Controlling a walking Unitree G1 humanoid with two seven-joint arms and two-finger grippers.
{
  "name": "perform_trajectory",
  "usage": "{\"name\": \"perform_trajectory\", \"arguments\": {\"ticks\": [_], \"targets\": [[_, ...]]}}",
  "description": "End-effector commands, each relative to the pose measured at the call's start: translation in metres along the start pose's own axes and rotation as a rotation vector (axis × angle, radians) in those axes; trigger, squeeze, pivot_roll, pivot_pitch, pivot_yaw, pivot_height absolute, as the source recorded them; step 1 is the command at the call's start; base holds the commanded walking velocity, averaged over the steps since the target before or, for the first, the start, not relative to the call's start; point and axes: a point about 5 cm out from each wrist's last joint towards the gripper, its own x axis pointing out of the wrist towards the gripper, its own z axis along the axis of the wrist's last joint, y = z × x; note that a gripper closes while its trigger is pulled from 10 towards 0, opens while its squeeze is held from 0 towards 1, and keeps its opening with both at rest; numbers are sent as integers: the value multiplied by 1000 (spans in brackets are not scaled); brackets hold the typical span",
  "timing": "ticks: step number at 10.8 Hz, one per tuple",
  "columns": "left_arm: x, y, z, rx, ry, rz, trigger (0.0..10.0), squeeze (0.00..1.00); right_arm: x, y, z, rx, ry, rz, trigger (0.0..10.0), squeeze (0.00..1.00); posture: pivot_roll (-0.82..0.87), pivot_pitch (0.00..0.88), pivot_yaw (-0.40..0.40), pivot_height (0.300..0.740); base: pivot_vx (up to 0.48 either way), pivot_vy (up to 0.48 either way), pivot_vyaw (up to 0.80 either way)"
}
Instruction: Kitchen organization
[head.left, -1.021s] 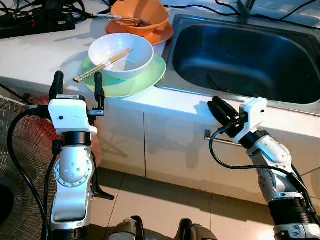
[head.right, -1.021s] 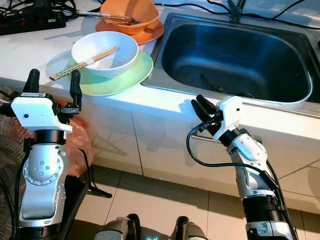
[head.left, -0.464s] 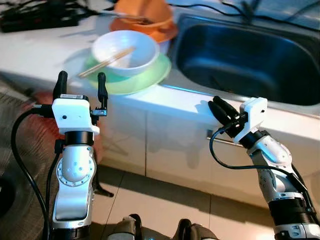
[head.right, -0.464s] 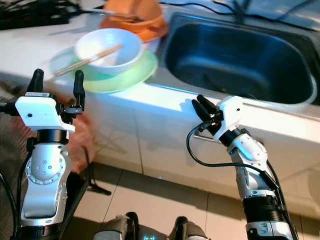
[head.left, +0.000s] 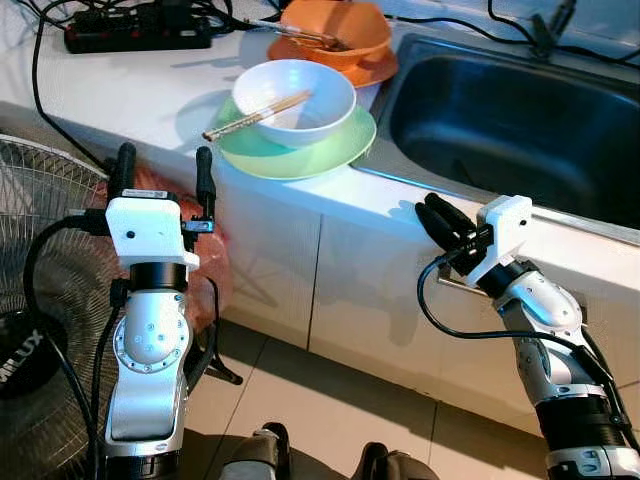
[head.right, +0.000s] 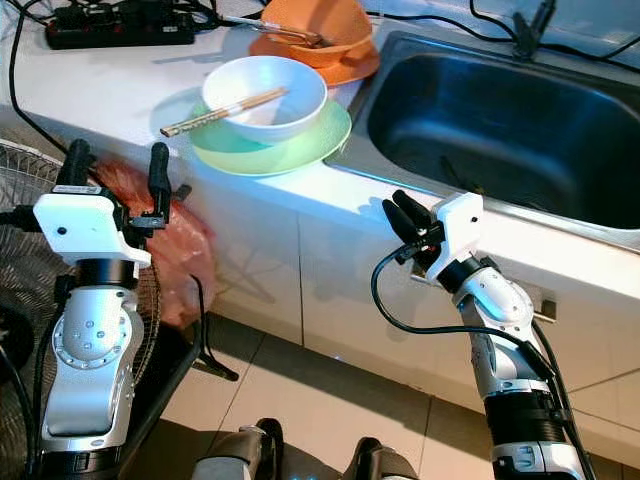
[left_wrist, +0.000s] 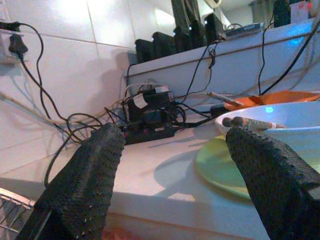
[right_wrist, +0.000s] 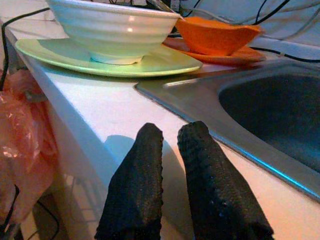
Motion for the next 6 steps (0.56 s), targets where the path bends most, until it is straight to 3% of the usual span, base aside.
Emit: {"name": "perform_trajectory", "arguments": {"ticks": [1,2,6], "targets": [[2,-5,-1,-3,16,-20,10000,0,0,-2,-2,7,12,-12,10000,0,90,179,-13,740,0,0,0],[3,-5,0,-2,16,-20,10000,0,0,-2,-2,6,13,-13,10000,0,90,179,-13,740,0,0,0],[3,-6,-1,-6,23,-22,10000,0,2,-8,-3,23,15,-76,10000,0,90,180,-12,740,261,0,0]]}}
